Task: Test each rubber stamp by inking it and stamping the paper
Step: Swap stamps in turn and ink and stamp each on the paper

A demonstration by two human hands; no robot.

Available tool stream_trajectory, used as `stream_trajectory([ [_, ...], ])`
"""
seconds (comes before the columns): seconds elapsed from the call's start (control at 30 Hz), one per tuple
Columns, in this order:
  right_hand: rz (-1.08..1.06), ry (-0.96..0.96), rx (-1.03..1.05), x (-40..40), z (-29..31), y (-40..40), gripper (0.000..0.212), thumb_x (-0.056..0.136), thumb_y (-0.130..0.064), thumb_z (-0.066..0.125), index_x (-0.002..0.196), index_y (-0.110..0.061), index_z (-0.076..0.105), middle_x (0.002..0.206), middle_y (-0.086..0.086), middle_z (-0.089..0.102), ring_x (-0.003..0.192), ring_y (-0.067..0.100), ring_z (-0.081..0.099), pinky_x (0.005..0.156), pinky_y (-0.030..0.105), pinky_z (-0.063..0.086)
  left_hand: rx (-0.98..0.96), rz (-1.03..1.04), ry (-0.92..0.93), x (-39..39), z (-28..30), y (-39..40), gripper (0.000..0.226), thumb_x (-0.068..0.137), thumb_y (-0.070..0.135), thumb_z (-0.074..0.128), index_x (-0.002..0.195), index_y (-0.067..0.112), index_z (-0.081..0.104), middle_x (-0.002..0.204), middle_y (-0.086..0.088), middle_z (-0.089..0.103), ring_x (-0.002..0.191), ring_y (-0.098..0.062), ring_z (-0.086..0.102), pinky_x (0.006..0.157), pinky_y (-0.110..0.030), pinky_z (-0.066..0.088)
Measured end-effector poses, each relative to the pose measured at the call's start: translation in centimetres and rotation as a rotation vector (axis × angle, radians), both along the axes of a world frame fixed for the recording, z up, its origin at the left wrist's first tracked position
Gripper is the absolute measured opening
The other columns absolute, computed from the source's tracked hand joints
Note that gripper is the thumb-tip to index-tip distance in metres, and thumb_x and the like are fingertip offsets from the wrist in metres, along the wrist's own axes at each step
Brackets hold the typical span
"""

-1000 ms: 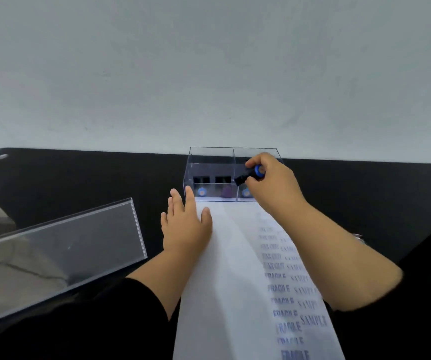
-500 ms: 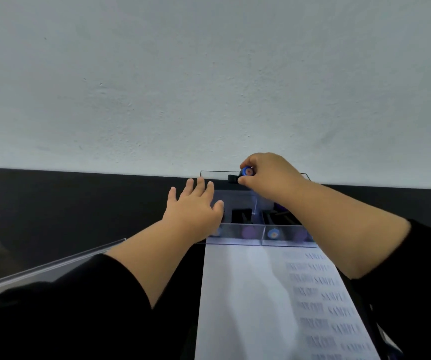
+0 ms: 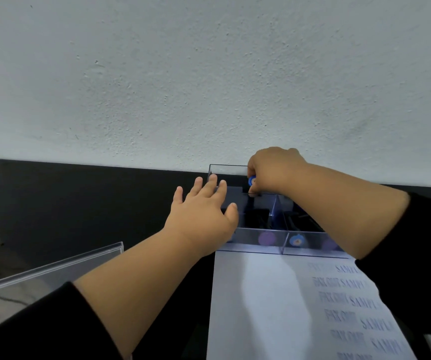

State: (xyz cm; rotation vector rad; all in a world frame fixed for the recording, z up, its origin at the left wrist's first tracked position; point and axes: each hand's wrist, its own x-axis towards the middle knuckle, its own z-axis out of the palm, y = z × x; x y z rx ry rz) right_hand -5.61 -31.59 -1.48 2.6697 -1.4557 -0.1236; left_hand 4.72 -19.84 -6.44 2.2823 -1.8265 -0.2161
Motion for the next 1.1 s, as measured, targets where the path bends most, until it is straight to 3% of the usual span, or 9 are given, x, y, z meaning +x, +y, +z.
stream_trajectory([
  [0.2, 0.056, 0.171, 0.051, 0.5, 0.6, -0.5, 0.04, 0.071, -0.042, 0.077, 0.106, -0.031, 0.062, 0.101, -0.01, 0.058, 0.103, 0.017, 0.051, 0.082, 0.035, 0.027, -0.01, -0.007, 0.0, 0.0, 0.0, 0.0, 0.055, 0.1, 0.04, 0.022, 0.152, 0.028, 0.008, 0.16, 0.009, -0.003, 0.147, -0.013, -0.008, 0.116, -0.041, -0.008],
  [0.43, 0.053, 0.199, 0.176, 0.5, 0.7, -0.9, 0.038, 0.066, -0.044, 0.079, 0.101, -0.04, 0.065, 0.106, -0.013, 0.066, 0.108, 0.014, 0.05, 0.083, 0.039, 0.022, -0.017, -0.007, -0.007, 0.0, 0.1, 0.0, 0.055, 0.1, 0.04, 0.022, 0.152, 0.028, 0.008, 0.16, 0.009, -0.001, 0.147, -0.014, -0.007, 0.116, -0.042, -0.007],
  [0.67, 0.071, 0.282, 0.203, 0.3, 0.7, -1.4, 0.04, 0.073, -0.049, 0.072, 0.11, -0.042, 0.063, 0.113, -0.014, 0.065, 0.113, 0.012, 0.047, 0.09, 0.038, 0.022, -0.02, 0.006, -0.023, -0.1, 0.0, 0.1, 0.055, 0.1, 0.039, 0.022, 0.152, 0.028, 0.008, 0.16, 0.01, -0.001, 0.147, -0.014, -0.006, 0.116, -0.041, -0.007],
  [0.8, 0.085, 0.292, 0.219, -0.1, 0.4, -1.7, 0.033, 0.077, -0.049, 0.068, 0.109, -0.043, 0.064, 0.113, -0.016, 0.064, 0.113, 0.012, 0.046, 0.086, 0.038, 0.02, -0.011, 0.008, -0.035, -0.2, 0.1, 0.1, 0.054, 0.101, 0.039, 0.021, 0.152, 0.029, 0.007, 0.16, 0.01, -0.002, 0.147, -0.015, -0.006, 0.116, -0.042, -0.008],
  [0.9, 0.104, 0.186, 0.175, -0.6, 0.3, -1.8, 0.025, 0.081, -0.053, 0.061, 0.103, -0.042, 0.068, 0.111, -0.017, 0.064, 0.111, 0.011, 0.048, 0.087, 0.038, 0.02, 0.005, 0.008, -0.051, -0.2, 0.3, 0.2, 0.055, 0.101, 0.038, 0.021, 0.152, 0.028, 0.006, 0.16, 0.01, -0.003, 0.147, -0.014, -0.007, 0.116, -0.043, -0.008],
  [1.0, 0.124, -0.06, 0.139, -2.0, 0.5, -1.6, 0.024, 0.086, -0.05, 0.057, 0.106, -0.039, 0.066, 0.111, -0.014, 0.063, 0.113, 0.011, 0.048, 0.092, 0.036, 0.022, 0.041, 0.008, -0.091, -0.3, 0.6, 0.4, 0.055, 0.1, 0.035, 0.02, 0.152, 0.029, 0.003, 0.159, 0.01, -0.007, 0.146, -0.015, -0.01, 0.115, -0.044, -0.01],
  [1.1, 0.124, -0.274, 0.141, -4.4, 0.9, -1.2, 0.023, 0.089, -0.045, 0.055, 0.104, -0.031, 0.066, 0.102, -0.009, 0.062, 0.102, 0.012, 0.052, 0.092, 0.031, 0.031, 0.114, 0.014, -0.161, -0.4, 1.2, 0.3, 0.057, 0.099, 0.032, 0.018, 0.152, 0.028, -0.002, 0.159, 0.009, -0.011, 0.146, -0.018, -0.015, 0.113, -0.049, -0.015],
])
